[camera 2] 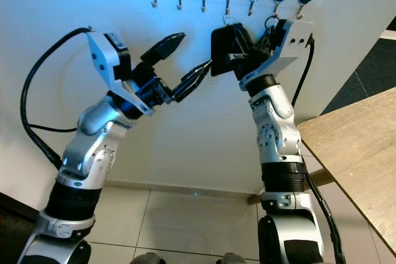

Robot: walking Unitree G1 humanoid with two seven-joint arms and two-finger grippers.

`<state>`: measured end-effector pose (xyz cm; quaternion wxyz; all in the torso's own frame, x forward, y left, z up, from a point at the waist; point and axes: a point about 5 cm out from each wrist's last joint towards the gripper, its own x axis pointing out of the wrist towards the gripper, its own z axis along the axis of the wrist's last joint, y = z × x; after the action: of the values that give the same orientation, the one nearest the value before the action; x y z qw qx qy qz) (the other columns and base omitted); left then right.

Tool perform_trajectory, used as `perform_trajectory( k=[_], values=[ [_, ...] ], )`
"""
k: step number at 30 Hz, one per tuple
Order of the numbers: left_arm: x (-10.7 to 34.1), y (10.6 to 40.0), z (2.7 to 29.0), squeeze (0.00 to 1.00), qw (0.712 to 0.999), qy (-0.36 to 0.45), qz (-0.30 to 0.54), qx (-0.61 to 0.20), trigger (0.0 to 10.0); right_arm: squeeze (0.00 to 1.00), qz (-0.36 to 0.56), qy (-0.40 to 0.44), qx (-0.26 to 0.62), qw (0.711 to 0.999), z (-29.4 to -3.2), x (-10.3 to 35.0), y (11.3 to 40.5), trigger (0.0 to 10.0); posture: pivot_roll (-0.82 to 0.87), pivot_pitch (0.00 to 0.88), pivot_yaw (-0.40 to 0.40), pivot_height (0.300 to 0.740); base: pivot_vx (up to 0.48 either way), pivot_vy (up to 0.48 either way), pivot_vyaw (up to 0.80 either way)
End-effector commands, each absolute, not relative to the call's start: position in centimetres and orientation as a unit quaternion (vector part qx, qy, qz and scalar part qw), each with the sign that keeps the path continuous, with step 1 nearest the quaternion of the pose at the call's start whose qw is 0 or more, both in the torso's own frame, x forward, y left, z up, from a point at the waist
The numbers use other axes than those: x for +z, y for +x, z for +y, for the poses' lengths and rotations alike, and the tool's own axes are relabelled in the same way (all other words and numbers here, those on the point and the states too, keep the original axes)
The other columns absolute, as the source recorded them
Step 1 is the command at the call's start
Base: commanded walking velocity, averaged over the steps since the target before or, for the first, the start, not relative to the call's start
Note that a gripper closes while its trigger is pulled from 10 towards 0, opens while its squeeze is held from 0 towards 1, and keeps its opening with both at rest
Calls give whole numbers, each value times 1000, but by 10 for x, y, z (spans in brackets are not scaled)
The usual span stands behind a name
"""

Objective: Hang keys on a hook

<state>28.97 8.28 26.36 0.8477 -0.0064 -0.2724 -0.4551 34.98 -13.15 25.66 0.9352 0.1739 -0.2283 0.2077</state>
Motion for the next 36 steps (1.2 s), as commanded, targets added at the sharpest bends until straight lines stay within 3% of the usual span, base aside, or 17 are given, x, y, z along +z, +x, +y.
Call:
perform_trajectory(
  k=[1, 10, 11, 12, 13, 14, 16, 17, 23, 24, 29, 36],
  values=[
    [264, 289, 77, 0, 843, -4, -270, -466, 10000, 0, -216, 172, 192, 942, -137, 247, 350, 10000, 55, 93, -40, 740, 0, 0, 0],
    [264, 289, 77, 0, 842, -4, -271, -466, 10000, 0, -217, 166, 184, 944, -139, 246, 349, 10000, 53, 97, -38, 740, 0, 0, 0],
    [265, 289, 77, 0, 842, -4, -272, -466, 10000, 161, -219, 166, 183, 944, -139, 247, 350, 10000, 54, 96, -39, 740, 0, 0, 0],
    [265, 289, 77, 0, 842, -4, -272, -466, 10000, 161, -219, 166, 183, 944, -139, 247, 350, 10000, 54, 96, -39, 740, 0, 0, 0],
    [265, 289, 76, 0, 842, -5, -273, -466, 10000, 667, -221, 165, 183, 944, -140, 248, 350, 10000, 54, 96, -39, 740, 0, 0, 0],
    [266, 289, 76, 0, 842, -6, -274, -466, 10000, 871, -222, 165, 184, 943, -139, 248, 350, 10000, 56, 96, -40, 740, 0, 0, 0],
    [266, 289, 76, 0, 842, -6, -274, -466, 10000, 871, -222, 165, 184, 943, -139, 248, 350, 10000, 56, 96, -40, 740, 0, 0, 0],
    [267, 289, 76, 0, 841, -7, -275, -466, 10000, 1000, -225, 164, 185, 943, -139, 249, 350, 10000, 56, 96, -40, 740, 0, 0, 0],
    [268, 288, 76, 0, 840, -8, -277, -467, 10000, 996, -235, 165, 182, 940, -139, 253, 349, 10000, 54, 95, -39, 740, 0, 0, 0],
    [268, 288, 76, 0, 840, -9, -277, -467, 10000, 27, -243, 168, 180, 938, -140, 255, 348, 10000, 54, 94, -39, 740, 0, 0, 0],
    [268, 288, 76, 0, 840, -10, -277, -466, 10000, 0, -250, 170, 184, 935, -140, 255, 344, 10000, 54, 95, -39, 740, 0, 0, 0],
    [262, 287, 78, 0, 842, -10, -268, -468, 10000, 0, -193, 131, 257, 938, -123, 221, 325, 10000, 56, 94, -45, 740, 0, 0, 0]
  ],
)
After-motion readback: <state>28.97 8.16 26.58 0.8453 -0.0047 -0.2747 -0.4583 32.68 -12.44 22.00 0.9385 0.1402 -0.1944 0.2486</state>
